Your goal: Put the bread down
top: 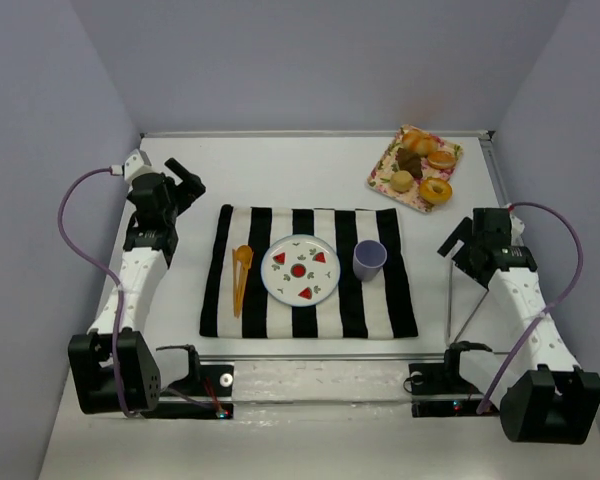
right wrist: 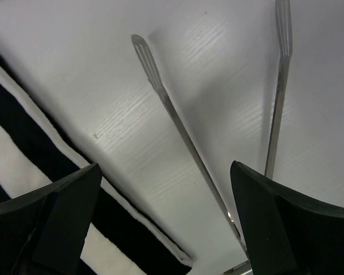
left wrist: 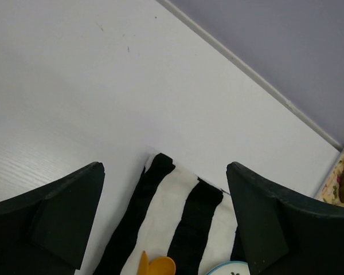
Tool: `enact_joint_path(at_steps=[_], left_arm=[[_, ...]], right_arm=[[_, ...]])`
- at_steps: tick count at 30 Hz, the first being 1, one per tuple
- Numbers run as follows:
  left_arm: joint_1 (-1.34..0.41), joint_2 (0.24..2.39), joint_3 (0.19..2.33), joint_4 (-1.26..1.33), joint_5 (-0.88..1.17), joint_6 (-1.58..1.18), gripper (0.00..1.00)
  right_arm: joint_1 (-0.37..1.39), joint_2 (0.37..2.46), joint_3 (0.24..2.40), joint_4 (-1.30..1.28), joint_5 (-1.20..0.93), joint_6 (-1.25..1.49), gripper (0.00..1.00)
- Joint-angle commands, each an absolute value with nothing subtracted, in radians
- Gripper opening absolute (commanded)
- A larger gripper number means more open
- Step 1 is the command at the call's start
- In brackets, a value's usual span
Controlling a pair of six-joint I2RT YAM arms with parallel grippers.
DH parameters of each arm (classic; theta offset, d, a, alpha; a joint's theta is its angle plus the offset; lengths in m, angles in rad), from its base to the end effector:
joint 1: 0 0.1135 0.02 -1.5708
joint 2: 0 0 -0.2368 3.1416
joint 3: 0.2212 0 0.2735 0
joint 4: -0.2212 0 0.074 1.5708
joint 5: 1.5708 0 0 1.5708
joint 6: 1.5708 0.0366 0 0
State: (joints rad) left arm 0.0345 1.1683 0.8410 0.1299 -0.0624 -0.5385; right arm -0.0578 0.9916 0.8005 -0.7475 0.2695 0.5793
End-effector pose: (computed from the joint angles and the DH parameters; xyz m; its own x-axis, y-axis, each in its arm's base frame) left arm 0.3073 0.0129 0.2807 -0.1193 -0.5163 -0.8481 -0.1825 0.8510 -0.4924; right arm 0.2274 -0.0229 0.2318 -0.5575 0.5608 -0.6121 0.6189 0.7722 0.1437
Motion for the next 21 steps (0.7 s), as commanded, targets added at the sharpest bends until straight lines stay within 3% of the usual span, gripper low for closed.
enact_joint_path(at_steps=[1,21], left_arm=[[0.040,1.186,0.888,0.160,-0.047,-0.506,0.99],[0.083,1.169,0.905,0.224,-0.218,-0.492,0.99]], right_arm=[[-0.090,1.005,0.795,-0.839,0.318,0.629,1.00],[-0.121,1.364,0.767,-0.902,0.314,0.689,1.00]])
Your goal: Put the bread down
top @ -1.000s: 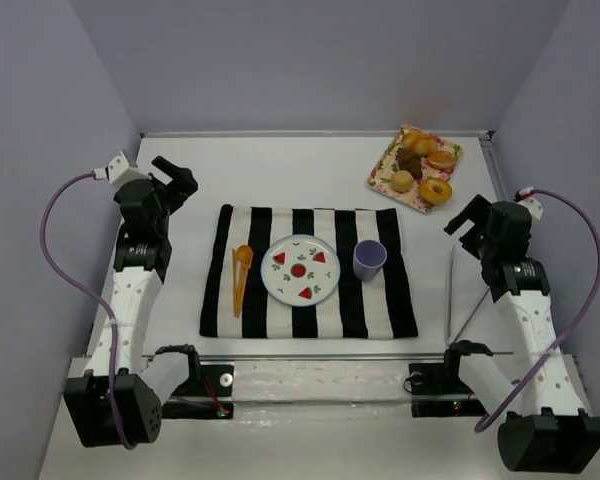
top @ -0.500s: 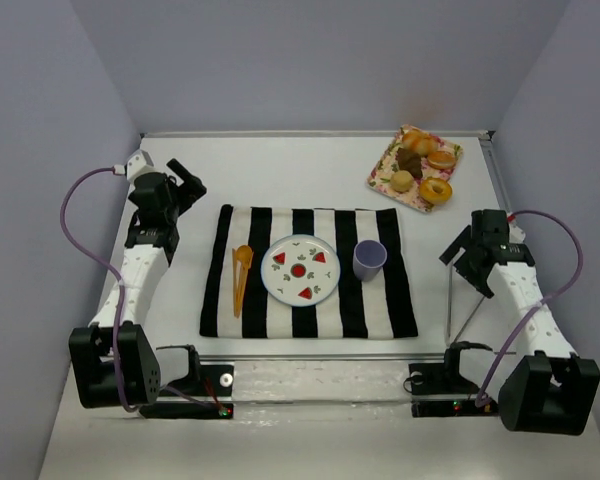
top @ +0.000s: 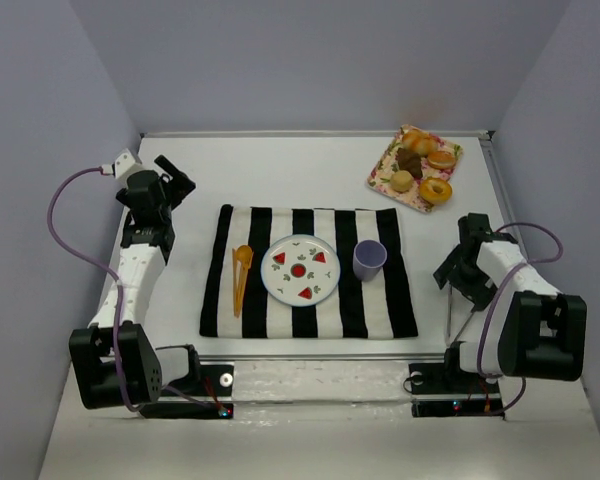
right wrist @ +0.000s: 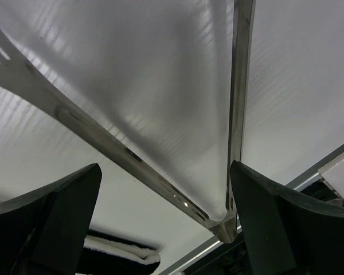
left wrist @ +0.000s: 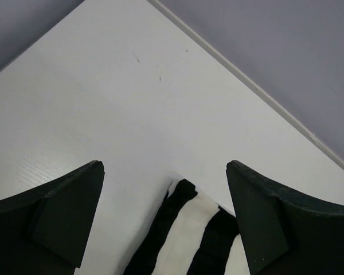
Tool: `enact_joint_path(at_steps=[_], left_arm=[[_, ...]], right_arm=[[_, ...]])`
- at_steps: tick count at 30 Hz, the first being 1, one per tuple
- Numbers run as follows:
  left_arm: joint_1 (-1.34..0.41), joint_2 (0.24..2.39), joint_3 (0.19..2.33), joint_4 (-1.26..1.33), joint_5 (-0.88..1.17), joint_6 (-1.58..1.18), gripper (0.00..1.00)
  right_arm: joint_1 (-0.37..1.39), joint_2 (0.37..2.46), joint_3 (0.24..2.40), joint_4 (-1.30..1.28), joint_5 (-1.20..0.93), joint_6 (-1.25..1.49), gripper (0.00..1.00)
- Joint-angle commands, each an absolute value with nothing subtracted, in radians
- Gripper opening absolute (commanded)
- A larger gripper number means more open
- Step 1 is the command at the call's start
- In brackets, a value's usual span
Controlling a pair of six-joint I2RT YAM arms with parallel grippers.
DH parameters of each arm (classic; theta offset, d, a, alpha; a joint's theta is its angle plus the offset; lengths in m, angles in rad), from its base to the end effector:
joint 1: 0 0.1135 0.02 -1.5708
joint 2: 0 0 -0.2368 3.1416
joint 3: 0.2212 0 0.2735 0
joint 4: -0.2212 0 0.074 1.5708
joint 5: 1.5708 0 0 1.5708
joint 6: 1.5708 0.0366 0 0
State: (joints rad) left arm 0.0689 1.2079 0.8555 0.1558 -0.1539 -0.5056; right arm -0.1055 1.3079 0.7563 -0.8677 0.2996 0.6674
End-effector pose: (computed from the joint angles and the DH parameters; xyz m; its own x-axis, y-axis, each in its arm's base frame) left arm 0.3140 0.0273 0.2776 -0.0649 -0.4842 -0.8725 -0.2851 0.8469 -0.4488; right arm 0.2312 -0.0353 0.1457 -0.6824 0.6670 -0.2991 0.7223 0.6781 -0.1357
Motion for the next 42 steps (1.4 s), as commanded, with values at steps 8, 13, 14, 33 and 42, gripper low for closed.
enact_joint_path(at_steps=[8,13,14,33,42], left_arm=[[0.087,1.175,0.893,0.288,-0.238,-0.492,0.99],[0.089,1.186,0.893,0.288,-0.261,-0.499,0.99],[0.089,1.187,0.893,0.291,-0.258,-0.500,0.99],[0.089,1.246,0.885,0.360,-0.242,-0.506,0.99],[0.089,1.278,0.911,0.334,-0.248,-0.505,0.99]], right_arm=[[-0.150,1.499,0.779,-0.891,0.293,0.663,1.00],[-0.161,1.519,0.781,-0.829,0.217,0.577,0.97],[-0.161,1.519,0.778,-0.807,0.180,0.549,0.92],[-0.161,1.405,0.822,-0.693,0.018,0.448,0.42],[-0.161,1.506,0.897,-0.680,0.072,0.442,0.15]])
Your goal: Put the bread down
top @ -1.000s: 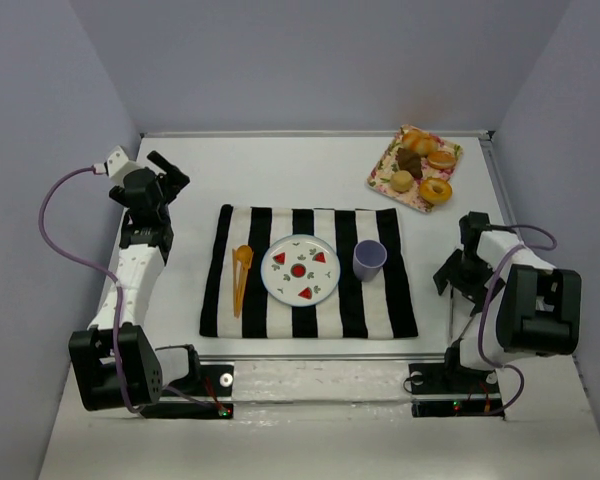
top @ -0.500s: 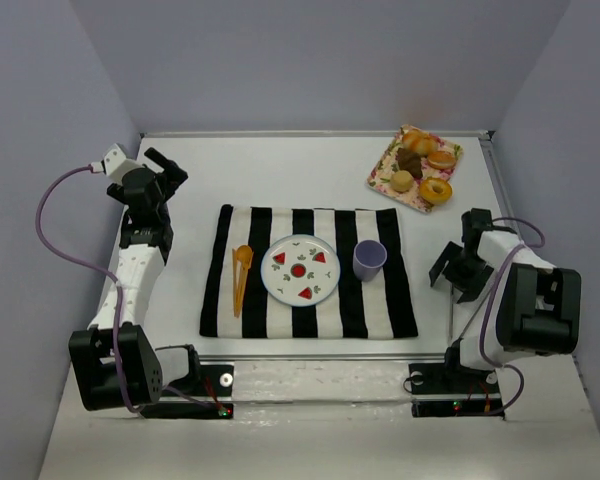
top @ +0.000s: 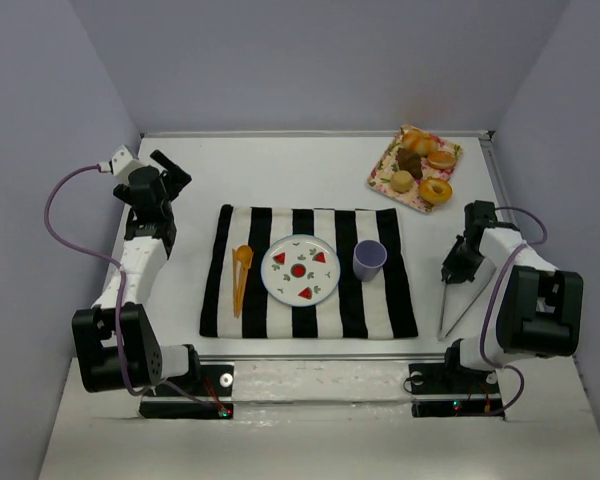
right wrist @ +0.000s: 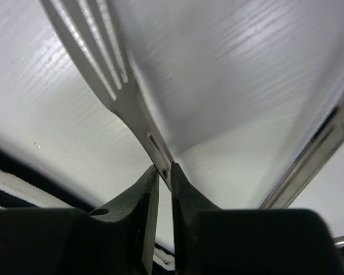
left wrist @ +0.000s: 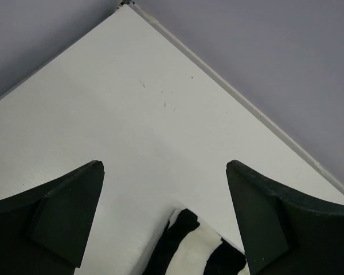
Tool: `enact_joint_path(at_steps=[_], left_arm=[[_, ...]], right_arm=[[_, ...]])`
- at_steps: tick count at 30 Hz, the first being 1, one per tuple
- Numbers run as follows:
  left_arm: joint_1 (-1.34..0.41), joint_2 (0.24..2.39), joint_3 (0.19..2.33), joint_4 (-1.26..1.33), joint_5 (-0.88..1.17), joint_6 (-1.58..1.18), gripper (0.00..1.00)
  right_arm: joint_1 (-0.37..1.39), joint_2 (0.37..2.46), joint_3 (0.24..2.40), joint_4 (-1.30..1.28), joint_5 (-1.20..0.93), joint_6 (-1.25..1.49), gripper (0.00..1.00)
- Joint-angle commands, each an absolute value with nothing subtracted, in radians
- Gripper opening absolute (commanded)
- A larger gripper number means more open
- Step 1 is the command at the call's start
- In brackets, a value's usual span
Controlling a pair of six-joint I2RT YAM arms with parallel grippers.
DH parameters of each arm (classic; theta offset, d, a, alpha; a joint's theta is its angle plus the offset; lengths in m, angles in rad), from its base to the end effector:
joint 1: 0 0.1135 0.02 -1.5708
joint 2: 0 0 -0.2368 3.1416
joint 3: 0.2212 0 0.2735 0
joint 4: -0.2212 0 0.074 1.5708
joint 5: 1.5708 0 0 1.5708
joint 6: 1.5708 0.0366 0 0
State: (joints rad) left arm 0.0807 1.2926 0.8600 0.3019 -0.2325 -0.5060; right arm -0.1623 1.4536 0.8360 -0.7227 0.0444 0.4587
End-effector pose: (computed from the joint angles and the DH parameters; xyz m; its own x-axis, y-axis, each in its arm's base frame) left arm 0.3293 0.0351 0.2695 0.0348 -0.4704 -0.8818 -0.3307 0.8272 -0.4543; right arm 0.2661 -0.0452 0.1354 -0.7855 0.5769 -0.2240 0.5791 0.8128 0.0624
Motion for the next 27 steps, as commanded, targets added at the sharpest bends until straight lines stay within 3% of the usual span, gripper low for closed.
enact_joint_path(at_steps=[1,3,16,19,22,23,25,26,27], left_arm=[[0.089,1.275,0.910,0.333,-0.249,-0.505,0.99],[0.087,1.273,0.910,0.331,-0.250,-0.505,0.99],[0.089,1.259,0.913,0.308,-0.264,-0.508,0.99],[0.089,1.258,0.917,0.293,-0.268,-0.508,0.99],[0.089,1.246,0.914,0.290,-0.273,-0.509,0.99],[0.089,1.241,0.914,0.290,-0.270,-0.509,0.99],[0.089,1.235,0.910,0.290,-0.268,-0.509,0.99],[0.087,1.229,0.908,0.290,-0.267,-0.509,0.99],[0.089,1.226,0.905,0.290,-0.267,-0.511,0.99]], right_arm=[[-0.161,1.522,0.922,-0.672,0.074,0.425,0.12],[-0.135,1.560,0.951,-0.664,0.103,0.408,0.07],[-0.041,1.764,1.172,-0.551,0.178,0.291,0.07],[-0.041,1.789,1.204,-0.551,0.178,0.291,0.17],[-0.041,1.767,1.207,-0.552,0.179,0.301,0.34],[-0.041,1.760,1.206,-0.557,0.178,0.299,0.45],[-0.041,1.729,1.201,-0.566,0.187,0.308,0.51],[-0.041,1.715,1.198,-0.577,0.190,0.314,0.65],[-0.041,1.701,1.195,-0.586,0.198,0.324,0.69]])
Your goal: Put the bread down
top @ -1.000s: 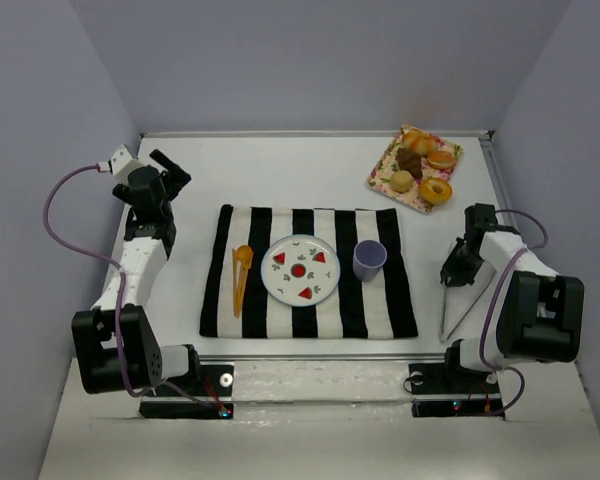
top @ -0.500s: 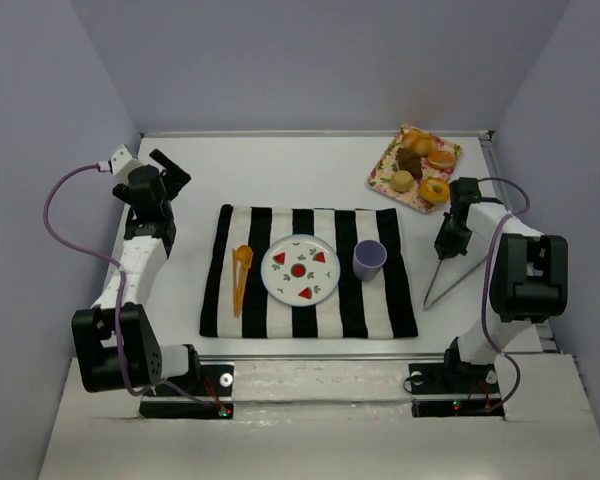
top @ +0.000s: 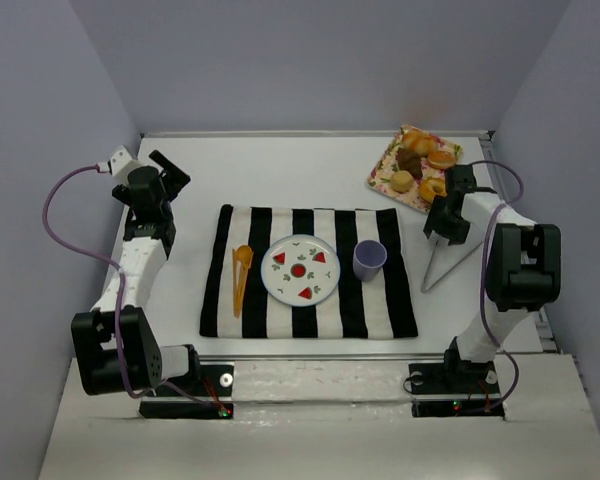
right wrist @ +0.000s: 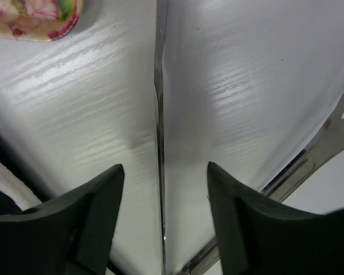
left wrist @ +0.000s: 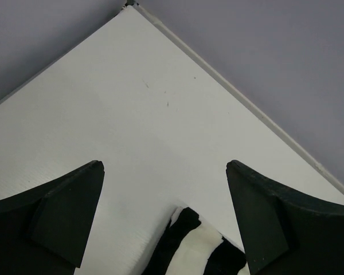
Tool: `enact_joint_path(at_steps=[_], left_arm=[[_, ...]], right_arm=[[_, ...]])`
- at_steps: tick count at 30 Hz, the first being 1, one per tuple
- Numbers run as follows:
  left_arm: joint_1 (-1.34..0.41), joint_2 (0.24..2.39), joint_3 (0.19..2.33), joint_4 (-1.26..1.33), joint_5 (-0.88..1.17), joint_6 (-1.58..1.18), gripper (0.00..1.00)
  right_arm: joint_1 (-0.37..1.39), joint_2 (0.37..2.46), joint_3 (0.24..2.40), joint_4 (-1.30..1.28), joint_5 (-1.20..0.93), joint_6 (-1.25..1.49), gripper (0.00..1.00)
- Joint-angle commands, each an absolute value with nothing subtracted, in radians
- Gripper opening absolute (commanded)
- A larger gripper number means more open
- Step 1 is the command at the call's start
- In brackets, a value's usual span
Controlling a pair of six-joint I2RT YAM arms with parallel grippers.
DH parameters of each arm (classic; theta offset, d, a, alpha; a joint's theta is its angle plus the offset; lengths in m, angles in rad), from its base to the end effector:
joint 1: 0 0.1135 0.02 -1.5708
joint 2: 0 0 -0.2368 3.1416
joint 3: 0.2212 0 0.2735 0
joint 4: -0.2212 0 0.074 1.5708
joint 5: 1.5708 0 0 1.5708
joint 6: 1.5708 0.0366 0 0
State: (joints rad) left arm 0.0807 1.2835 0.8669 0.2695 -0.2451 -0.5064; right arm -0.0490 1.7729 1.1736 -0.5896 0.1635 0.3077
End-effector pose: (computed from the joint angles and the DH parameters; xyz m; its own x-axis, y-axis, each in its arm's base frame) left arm 0.3277 0.0354 0.2714 0.0262 -0.4699 -0.8823 -0.3485 0.8230 -0.4487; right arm 0.3620 -0.0237 0.1423 -0.8503 0.3409 -0.4009 0.3845 0.9226 -0.0311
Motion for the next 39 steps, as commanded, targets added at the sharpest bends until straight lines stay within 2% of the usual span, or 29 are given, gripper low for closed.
enact_joint_path(at_steps=[1,2,5,16,26,32,35,39], left_arm=[[0.089,1.221,0.904,0.290,-0.264,-0.512,0.99],[0.089,1.220,0.902,0.291,-0.262,-0.512,0.99],[0.089,1.215,0.897,0.293,-0.255,-0.512,0.99],[0.089,1.210,0.896,0.295,-0.253,-0.514,0.99],[0.089,1.233,0.902,0.293,-0.265,-0.525,0.99],[0.089,1.236,0.908,0.287,-0.276,-0.523,0.99],[0.087,1.236,0.907,0.288,-0.276,-0.520,0.99],[0.089,1.235,0.913,0.276,-0.288,-0.518,0.99]], right_arm=[[-0.041,1.668,1.189,-0.598,0.210,0.340,0.72],[-0.041,1.648,1.181,-0.615,0.218,0.354,0.91],[-0.041,1.563,1.145,-0.655,0.250,0.405,1.00],[-0.041,1.491,0.983,-0.744,0.270,0.564,1.00],[-0.041,1.590,0.949,-0.608,0.180,0.589,1.00],[-0.041,1.673,0.962,-0.581,0.303,0.664,0.99],[-0.041,1.706,0.977,-0.569,0.373,0.695,0.96],[-0.041,1.743,0.983,-0.563,0.377,0.699,0.86]])
